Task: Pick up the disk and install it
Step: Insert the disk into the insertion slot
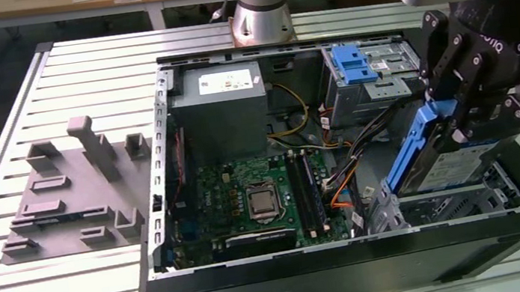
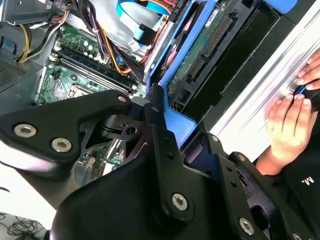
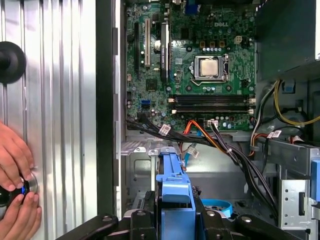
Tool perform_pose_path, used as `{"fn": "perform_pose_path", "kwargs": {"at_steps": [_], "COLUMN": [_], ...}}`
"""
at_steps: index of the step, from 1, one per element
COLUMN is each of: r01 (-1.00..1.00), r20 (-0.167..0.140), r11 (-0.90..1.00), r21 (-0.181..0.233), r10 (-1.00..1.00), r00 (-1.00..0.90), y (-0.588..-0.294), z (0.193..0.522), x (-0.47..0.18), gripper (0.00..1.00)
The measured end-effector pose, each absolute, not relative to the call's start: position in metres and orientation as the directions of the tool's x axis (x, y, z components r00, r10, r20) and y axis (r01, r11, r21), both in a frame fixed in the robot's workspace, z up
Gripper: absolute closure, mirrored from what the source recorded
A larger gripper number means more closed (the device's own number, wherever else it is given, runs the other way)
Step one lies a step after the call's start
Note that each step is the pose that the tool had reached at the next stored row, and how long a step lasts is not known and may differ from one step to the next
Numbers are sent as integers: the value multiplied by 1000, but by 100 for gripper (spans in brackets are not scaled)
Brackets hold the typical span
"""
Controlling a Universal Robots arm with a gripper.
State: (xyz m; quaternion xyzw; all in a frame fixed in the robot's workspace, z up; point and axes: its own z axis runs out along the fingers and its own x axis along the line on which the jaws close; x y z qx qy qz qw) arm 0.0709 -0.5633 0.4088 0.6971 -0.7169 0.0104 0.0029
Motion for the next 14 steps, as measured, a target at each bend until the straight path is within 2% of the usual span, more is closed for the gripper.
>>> {"fn": "perform_pose_path", "kwargs": {"at_steps": [14], "r01": [-1000], "r20": [19], "r11": [28], "r21": [-11], "r10": [-999], "r00": [-28], "y": [-564], "z": [396], "x": [71], "gripper": [64]}}
